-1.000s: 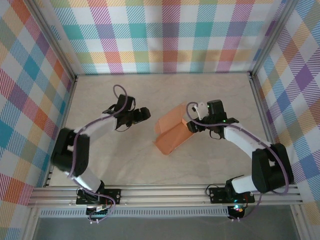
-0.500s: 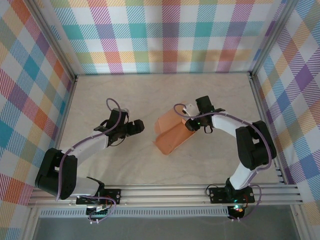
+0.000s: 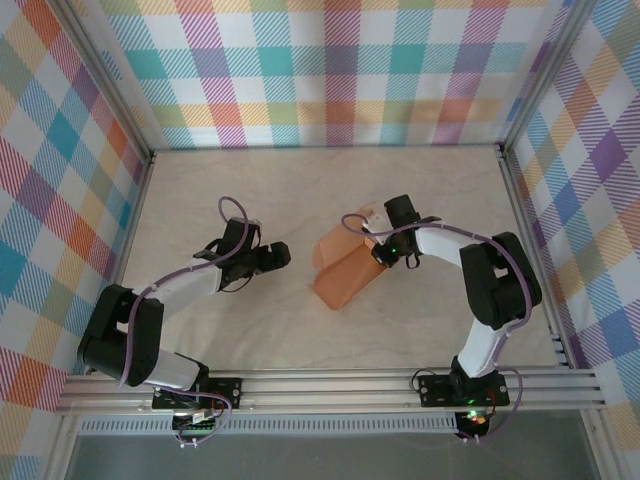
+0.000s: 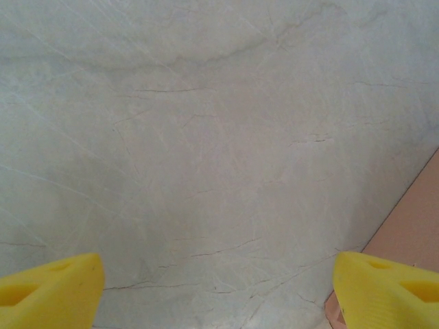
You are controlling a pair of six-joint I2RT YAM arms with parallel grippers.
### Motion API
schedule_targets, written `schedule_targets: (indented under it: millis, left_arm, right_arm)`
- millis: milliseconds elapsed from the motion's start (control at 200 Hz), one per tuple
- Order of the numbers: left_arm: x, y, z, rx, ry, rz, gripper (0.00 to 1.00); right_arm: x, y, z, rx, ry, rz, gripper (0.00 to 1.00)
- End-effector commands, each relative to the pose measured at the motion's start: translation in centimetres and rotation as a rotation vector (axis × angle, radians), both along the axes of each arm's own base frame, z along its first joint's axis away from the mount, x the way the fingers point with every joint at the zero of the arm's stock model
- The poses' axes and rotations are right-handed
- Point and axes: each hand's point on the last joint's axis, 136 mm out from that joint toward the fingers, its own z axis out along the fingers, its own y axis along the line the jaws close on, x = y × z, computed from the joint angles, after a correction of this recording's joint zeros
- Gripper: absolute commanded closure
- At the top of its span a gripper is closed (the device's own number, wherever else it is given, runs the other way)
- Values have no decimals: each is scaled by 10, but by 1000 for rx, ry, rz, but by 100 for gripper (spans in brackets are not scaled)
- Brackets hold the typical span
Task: Fold the paper box
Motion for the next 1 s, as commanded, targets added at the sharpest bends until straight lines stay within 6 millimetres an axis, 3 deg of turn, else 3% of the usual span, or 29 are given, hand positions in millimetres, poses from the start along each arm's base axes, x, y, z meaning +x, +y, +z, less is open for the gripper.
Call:
schedule_targets:
  millis: [0,230,465,830,995]
  left_arm:
    - [9,-9,12,-12,-42,-32,14]
    - [8,-8,9,-8,-35,-33,13]
    - [7,-10,6,-14,-33,-38,14]
    - [5,-13,6,-17,-32,-49,13]
    - [6,-14,5,-16,-30,-51,13]
  right_arm:
    - [4,2,0,-43,-19,14,82]
    - [4,4,2,-57,-39,-4,88]
    - [2,17,17,21,-42,-16,71]
    - [3,28,26,93,-30,-18,66]
    - [4,27,24,88,-24,-31,68]
